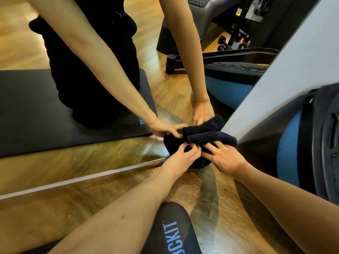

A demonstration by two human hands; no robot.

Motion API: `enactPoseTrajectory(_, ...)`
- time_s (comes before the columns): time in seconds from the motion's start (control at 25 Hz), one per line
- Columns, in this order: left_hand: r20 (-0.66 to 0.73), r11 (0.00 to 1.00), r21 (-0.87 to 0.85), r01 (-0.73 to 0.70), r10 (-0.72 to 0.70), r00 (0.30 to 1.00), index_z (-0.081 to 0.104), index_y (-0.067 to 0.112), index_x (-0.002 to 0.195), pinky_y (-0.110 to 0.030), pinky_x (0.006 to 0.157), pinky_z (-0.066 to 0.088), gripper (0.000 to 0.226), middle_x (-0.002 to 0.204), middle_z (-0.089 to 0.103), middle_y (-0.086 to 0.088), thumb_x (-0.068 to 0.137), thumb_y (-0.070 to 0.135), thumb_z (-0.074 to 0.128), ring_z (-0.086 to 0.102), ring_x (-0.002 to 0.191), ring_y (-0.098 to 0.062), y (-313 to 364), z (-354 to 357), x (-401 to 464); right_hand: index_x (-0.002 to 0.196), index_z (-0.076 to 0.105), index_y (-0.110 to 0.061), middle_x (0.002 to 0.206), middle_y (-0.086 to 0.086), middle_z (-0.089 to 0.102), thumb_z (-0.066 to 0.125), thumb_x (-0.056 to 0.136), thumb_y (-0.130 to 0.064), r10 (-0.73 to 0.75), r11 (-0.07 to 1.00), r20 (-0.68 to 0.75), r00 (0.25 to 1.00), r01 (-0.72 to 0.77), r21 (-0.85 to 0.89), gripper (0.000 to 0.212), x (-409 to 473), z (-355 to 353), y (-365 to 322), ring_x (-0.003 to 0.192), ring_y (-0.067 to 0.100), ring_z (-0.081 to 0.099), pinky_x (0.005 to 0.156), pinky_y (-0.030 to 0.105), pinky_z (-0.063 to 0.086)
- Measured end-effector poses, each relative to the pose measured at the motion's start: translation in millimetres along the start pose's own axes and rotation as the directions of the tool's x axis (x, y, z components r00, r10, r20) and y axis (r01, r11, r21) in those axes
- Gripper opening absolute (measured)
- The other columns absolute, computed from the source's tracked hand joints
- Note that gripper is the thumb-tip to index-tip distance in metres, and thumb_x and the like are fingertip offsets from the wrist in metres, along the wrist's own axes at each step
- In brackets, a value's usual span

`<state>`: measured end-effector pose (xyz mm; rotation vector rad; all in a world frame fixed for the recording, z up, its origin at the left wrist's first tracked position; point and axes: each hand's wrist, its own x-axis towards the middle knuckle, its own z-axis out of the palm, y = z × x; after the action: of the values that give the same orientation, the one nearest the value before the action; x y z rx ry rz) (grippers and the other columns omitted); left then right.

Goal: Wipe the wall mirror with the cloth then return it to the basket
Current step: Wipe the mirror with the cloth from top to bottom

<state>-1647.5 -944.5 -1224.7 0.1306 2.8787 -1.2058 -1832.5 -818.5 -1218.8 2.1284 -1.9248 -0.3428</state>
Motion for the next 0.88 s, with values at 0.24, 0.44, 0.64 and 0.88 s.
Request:
enactPoseTrajectory(0.24,0.046,1.0,-0.02,0.012,-0.011,0.999,0.024,-0.001,0.155,-0.047,0.114,0.037,0.062,0.156,0.015,-0.022,0.102,0.023,0.046,0.025,0.143,-0.036,-6,-7,-7,0.13,0.068,-0.015,0.133,0.015,0.062,0.091,0.063,-0.012,-0.01,1.0,0.035,0.999,0.011,-0.017,0.071,4,-4,-5,0.118,0.039,0.062,0.088,0.05,0.06)
enactPoseTrajectory(0.44,0.086,0.993,-0.11,0.046,-0.037,0.996,0.024,-0.001,0.155,-0.049,0.115,0.034,0.059,0.155,0.016,-0.02,0.104,0.022,0.043,0.025,0.141,-0.038,-14,-4,-34,0.136,0.064,-0.018,0.137,0.014,0.06,0.088,0.071,-0.021,-0.061,0.998,0.041,0.997,0.062,-0.015,0.069,17,-9,-23,0.123,0.037,0.059,0.094,0.05,0.055)
enactPoseTrajectory(0.64,0.11,0.987,-0.14,0.075,-0.059,0.992,0.031,0.001,0.153,-0.05,0.119,0.029,0.055,0.157,0.016,-0.017,0.104,0.022,0.042,0.023,0.143,-0.038,-28,10,-89,0.14,0.06,-0.018,0.138,0.012,0.059,0.084,0.074,-0.025,-0.11,0.994,-0.019,0.994,0.109,-0.015,0.071,47,-28,-65,0.124,0.035,0.058,0.099,0.05,0.052)
enactPoseTrajectory(0.88,0.168,0.985,-0.145,0.095,-0.07,0.983,0.032,0.003,0.154,-0.05,0.122,0.019,0.052,0.161,0.015,-0.015,0.105,0.021,0.041,0.019,0.147,-0.037,-45,26,-171,0.139,0.061,-0.019,0.133,0.009,0.061,0.08,0.077,-0.03,-0.18,0.984,-0.095,0.979,0.179,-0.012,0.067,95,-49,-133,0.117,0.032,0.06,0.098,0.046,0.053)
